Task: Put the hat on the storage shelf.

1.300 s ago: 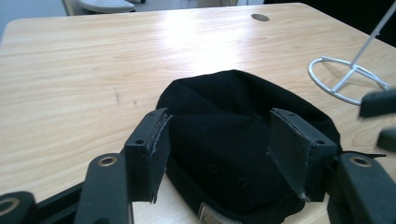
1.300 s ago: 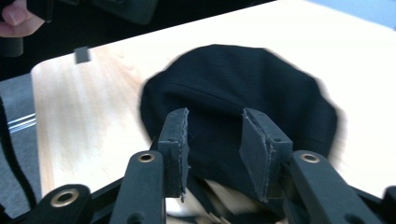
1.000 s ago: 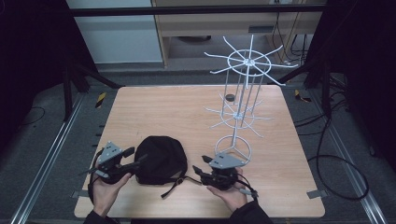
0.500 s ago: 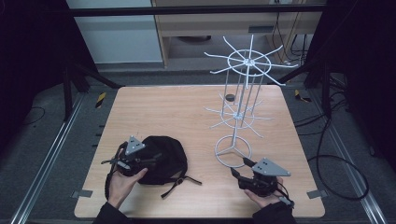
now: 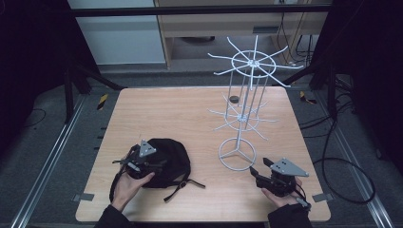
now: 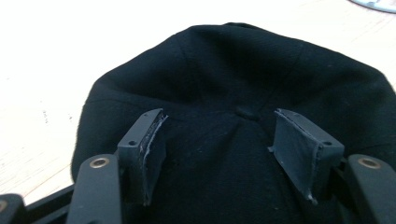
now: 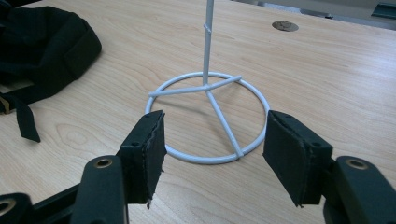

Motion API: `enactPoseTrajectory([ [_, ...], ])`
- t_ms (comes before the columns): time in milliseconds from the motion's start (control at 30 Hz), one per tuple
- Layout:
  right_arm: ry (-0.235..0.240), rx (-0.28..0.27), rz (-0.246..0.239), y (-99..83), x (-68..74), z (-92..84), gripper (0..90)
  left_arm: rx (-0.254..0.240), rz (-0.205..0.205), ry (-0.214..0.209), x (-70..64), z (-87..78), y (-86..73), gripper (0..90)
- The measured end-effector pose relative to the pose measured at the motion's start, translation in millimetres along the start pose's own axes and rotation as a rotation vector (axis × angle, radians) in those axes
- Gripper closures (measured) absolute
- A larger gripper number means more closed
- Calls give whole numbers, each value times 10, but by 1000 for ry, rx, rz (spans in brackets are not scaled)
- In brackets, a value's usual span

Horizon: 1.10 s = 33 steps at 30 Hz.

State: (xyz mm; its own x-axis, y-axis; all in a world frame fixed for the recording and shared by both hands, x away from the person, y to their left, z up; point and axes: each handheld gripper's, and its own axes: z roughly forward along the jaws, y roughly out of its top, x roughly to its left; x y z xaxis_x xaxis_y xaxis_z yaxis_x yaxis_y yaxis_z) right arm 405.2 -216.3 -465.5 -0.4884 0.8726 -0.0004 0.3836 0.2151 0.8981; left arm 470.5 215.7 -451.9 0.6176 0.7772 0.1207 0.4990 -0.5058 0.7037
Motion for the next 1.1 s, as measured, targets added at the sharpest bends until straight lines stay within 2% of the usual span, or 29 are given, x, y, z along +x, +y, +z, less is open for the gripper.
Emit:
enactPoseTrajectory([
  [200, 1, 17, 1, -5, -19, 23, 373, 35, 28, -5, -54, 37, 55, 326],
  [233, 4, 21, 1, -6, -20, 23, 372, 59, 28, -2, -69, 84, 42, 326],
  [433, 8, 31, 0, -13, -30, 37, 364, 110, -9, -5, -35, 177, -33, 394],
  [533, 10, 35, 0, -15, -38, 39, 363, 137, -13, -7, -38, 224, -67, 432],
  [700, 11, 40, -1, -18, -37, 39, 363, 157, -42, -39, -32, 263, -89, 599],
  [733, 12, 40, -1, -18, -35, 41, 363, 165, -46, -44, -27, 275, -96, 599],
  [800, 12, 39, -6, -18, -36, 44, 363, 179, -76, -59, -1, 296, -104, 682],
  [867, 11, 41, -4, -18, -39, 42, 364, 182, -92, -68, 21, 295, -107, 737],
  [933, 10, 41, 0, -18, -44, 40, 364, 174, -99, -72, 35, 296, -115, 756],
  [1067, 8, 38, 2, -17, -54, 34, 365, 151, -123, -81, 47, 286, -141, 787],
  [1100, 7, 36, 2, -16, -57, 31, 365, 132, -127, -83, 58, 267, -146, 815],
])
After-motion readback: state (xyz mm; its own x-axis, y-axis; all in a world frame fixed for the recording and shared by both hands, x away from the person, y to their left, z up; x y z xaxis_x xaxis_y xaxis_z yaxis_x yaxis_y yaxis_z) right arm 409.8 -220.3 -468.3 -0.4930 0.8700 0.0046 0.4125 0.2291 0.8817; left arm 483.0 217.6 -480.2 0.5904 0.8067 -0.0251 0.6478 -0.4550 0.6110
